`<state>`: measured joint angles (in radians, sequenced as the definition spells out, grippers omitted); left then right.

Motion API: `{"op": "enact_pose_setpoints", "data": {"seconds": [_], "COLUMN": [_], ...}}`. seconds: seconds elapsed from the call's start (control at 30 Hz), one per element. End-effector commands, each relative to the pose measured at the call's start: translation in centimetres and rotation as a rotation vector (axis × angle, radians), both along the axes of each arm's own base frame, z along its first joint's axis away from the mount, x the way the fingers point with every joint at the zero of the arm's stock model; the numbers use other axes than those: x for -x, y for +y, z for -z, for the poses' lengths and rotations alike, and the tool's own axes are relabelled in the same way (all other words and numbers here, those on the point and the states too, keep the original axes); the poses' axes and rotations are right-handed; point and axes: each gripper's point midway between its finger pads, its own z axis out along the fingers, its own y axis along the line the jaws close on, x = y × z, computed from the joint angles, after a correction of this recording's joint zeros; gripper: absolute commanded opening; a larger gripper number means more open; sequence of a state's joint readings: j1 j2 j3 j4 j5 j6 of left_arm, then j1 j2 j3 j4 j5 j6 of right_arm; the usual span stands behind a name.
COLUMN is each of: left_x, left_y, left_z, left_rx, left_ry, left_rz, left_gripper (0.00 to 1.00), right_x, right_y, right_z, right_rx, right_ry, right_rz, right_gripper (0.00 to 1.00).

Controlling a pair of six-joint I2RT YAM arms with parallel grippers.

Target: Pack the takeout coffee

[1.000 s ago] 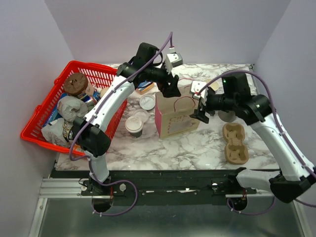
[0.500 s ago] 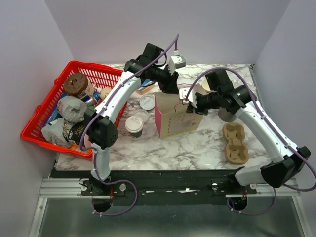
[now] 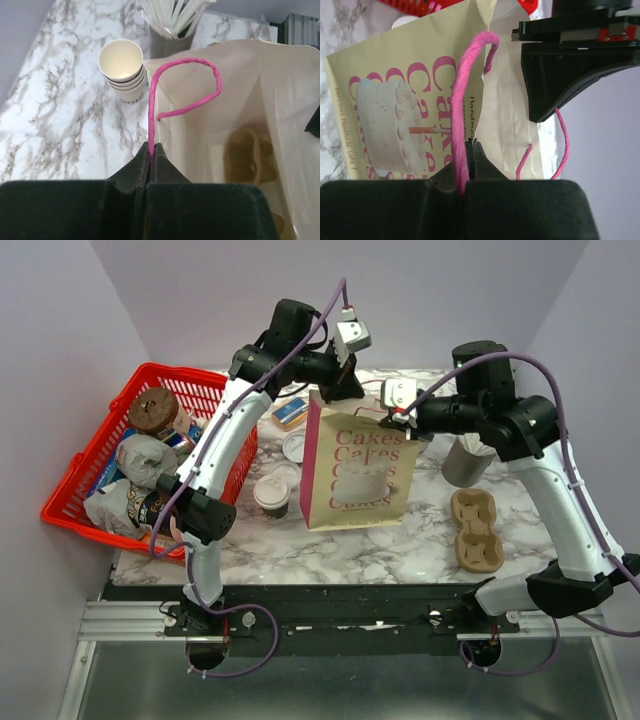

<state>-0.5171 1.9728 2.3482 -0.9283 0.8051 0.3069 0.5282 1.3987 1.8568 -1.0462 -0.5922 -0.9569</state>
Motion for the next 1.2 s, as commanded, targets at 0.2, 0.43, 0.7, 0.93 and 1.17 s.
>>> {"op": "enact_pose_setpoints", "data": {"seconds": [0.2, 0.43, 0.7, 0.93, 1.17], "left_x": [0.7, 0.2, -2.1, -1.5, 1.3], "left_y": [0.3, 0.5, 1.4, 3.5, 5.4], "left_z": [-5.4, -1.6, 0.3, -3.6, 2.6], "left_rx": [0.106, 0.062, 0.067, 0.087, -0.095], "left_ry": [-0.1, -0.037, 0.048, -0.125, -0.066], "left_rz": [-0.014, -0.03, -0.136, -0.159, -0.04], "left_gripper": [0.0, 0.18, 0.99, 0.99, 0.94], "right_x": [0.8, 0.6, 0.1, 2.5, 1.5], "right_y": [-0.1, -0.7, -1.1, -0.9, -2.2], "right_z": [-1.9, 2.3, 4.9, -3.4, -1.0], "right_rx": [-0.028, 0.04, 0.012, -0.166, -0.158], "right_ry": [-0.011, 0.044, 0.16, 0.083, 0.076], "right_rz": [-0.012, 0.01, 0.141, 0.106, 0.221], "right_gripper": [0.01, 0.12, 1.0, 1.0, 1.0]}}
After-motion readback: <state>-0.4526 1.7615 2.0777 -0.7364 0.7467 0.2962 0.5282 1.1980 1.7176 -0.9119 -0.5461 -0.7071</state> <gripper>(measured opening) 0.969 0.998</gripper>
